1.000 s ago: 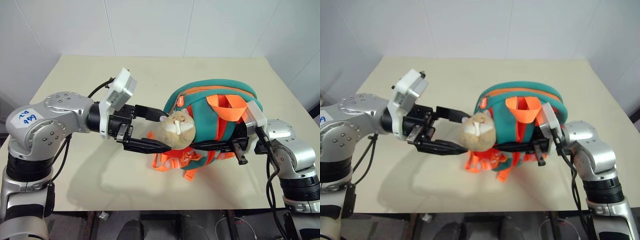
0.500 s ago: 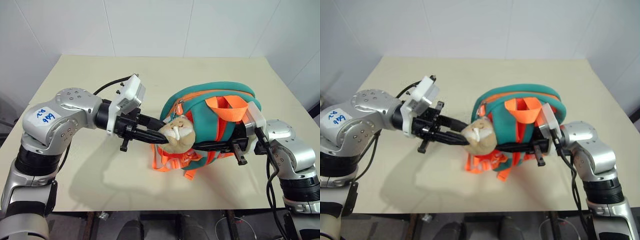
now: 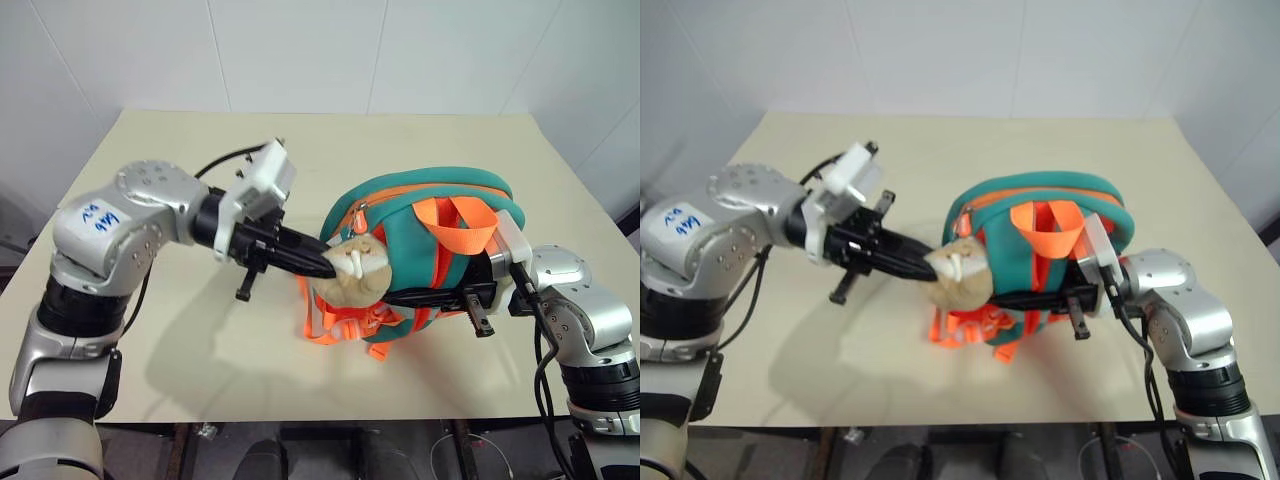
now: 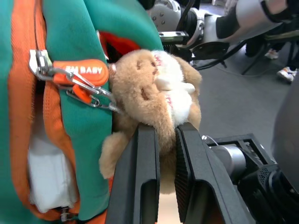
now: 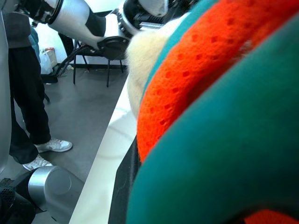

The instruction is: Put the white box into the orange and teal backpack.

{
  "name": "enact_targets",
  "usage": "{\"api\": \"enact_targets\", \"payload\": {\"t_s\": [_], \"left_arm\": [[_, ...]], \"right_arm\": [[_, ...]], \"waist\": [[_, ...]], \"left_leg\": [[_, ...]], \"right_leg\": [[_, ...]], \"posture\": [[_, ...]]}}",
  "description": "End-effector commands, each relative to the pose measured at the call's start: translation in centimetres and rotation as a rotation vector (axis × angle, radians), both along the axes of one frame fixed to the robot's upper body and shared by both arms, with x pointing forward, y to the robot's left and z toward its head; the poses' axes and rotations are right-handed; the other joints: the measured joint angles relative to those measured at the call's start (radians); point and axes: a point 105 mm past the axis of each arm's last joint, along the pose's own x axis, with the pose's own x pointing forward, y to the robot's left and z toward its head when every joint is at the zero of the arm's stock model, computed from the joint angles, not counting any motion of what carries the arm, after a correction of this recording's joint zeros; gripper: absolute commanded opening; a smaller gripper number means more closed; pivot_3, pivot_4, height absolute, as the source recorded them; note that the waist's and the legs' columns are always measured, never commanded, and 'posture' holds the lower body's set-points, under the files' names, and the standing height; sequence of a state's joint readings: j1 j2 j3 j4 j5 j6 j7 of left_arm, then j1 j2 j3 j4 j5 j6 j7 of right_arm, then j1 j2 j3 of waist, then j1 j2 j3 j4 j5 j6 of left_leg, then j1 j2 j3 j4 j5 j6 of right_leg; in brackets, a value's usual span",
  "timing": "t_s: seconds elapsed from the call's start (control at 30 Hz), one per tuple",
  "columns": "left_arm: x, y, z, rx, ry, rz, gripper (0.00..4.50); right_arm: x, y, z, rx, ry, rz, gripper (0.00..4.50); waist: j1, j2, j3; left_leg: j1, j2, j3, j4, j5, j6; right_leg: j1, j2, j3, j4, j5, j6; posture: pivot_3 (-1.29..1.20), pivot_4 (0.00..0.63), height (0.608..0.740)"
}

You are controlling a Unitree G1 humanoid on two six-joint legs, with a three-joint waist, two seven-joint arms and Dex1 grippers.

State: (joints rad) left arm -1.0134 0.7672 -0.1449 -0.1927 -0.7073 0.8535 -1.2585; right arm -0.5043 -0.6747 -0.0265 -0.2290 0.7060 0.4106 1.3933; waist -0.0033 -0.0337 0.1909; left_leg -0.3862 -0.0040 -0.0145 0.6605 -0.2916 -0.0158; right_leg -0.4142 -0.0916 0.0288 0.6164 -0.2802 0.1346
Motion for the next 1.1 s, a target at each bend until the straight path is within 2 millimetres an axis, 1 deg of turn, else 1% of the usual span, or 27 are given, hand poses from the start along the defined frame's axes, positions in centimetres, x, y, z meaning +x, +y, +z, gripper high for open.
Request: {"api": "enact_targets", "payload": {"t_s": [0.03, 0.1, 0.3, 0.4, 0.63, 0.83, 0.93, 1.03, 1.1], "left_arm": [[-0.2, 1.1, 3.2, -0.059, -0.111, 0.003, 0.13], [0.1, 1.7, 4.1, -0.061, -0.146, 0.029, 0.13], [0.9, 2.7, 5.3, -0.050, -0.203, 0.082, 0.13], [1.3, 3.6, 6.4, -0.063, -0.228, 0.129, 0.13], [1.8, 5.5, 7.0, -0.034, -0.258, 0.229, 0.13], [2.5, 7.6, 6.6, 0.033, -0.276, 0.334, 0.13], [3.6, 9.4, 6.2, 0.092, -0.301, 0.422, 0.13], [4.7, 10.5, 5.7, 0.136, -0.304, 0.473, 0.13], [4.8, 11.0, 5.1, 0.162, -0.282, 0.481, 0.13]], "right_arm": [[-0.4, -0.1, 1.0, 0.029, -0.059, -0.003, 0.50], [-0.3, -0.2, 1.0, 0.031, -0.057, -0.009, 0.50], [-0.3, -0.3, 0.8, 0.031, -0.051, -0.017, 0.50], [-0.3, -0.4, 0.7, 0.031, -0.049, -0.027, 0.50], [-0.3, -0.7, 0.6, 0.029, -0.048, -0.044, 0.50], [-0.1, -1.0, 0.6, 0.023, -0.049, -0.053, 0.50], [0.1, -1.1, 0.5, 0.020, -0.046, -0.056, 0.50], [0.2, -1.0, 0.4, 0.020, -0.045, -0.055, 0.50], [0.2, -0.9, 0.4, 0.021, -0.044, -0.054, 0.50]], "waist": [[-0.001, 0.001, 0.000], [-0.002, 0.001, 0.001], [0.000, 0.001, 0.001], [-0.001, 0.001, 0.001], [-0.002, 0.002, 0.001], [-0.003, 0.002, 0.001], [-0.004, 0.003, 0.002], [-0.002, 0.003, 0.002], [-0.001, 0.003, 0.002]], "left_leg": [[0.000, 0.000, 0.000, 0.000, 0.000, 0.000], [0.000, 0.000, 0.001, 0.000, 0.000, 0.001], [-0.001, 0.000, 0.000, 0.000, -0.001, 0.001], [-0.001, 0.000, 0.000, 0.000, -0.001, 0.002], [-0.001, 0.001, 0.000, -0.001, -0.001, 0.002], [-0.001, 0.001, 0.000, -0.001, -0.001, 0.002], [-0.001, 0.001, 0.000, -0.001, -0.001, 0.002], [-0.001, 0.001, 0.001, -0.001, -0.001, 0.002], [-0.001, 0.001, 0.002, -0.001, -0.001, 0.002]], "right_leg": [[0.000, 0.000, 0.000, 0.000, 0.000, 0.000], [0.000, 0.000, 0.000, 0.000, 0.000, 0.000], [0.000, 0.000, -0.001, 0.000, 0.000, 0.000], [0.000, 0.000, -0.001, 0.001, 0.000, 0.000], [0.000, 0.001, 0.000, 0.001, 0.000, 0.000], [0.000, 0.002, 0.000, 0.002, 0.000, 0.000], [0.000, 0.002, 0.000, 0.002, 0.000, 0.000], [0.000, 0.003, 0.000, 0.002, 0.000, 0.000], [0.000, 0.003, 0.000, 0.002, 0.000, 0.000]], "posture": [[0.00, 0.150, 0.740], [0.00, 0.150, 0.740], [0.00, 0.150, 0.740], [0.00, 0.150, 0.740], [0.00, 0.150, 0.740], [0.00, 0.150, 0.740], [0.00, 0.150, 0.740], [0.00, 0.150, 0.740], [0.00, 0.150, 0.740]]}}
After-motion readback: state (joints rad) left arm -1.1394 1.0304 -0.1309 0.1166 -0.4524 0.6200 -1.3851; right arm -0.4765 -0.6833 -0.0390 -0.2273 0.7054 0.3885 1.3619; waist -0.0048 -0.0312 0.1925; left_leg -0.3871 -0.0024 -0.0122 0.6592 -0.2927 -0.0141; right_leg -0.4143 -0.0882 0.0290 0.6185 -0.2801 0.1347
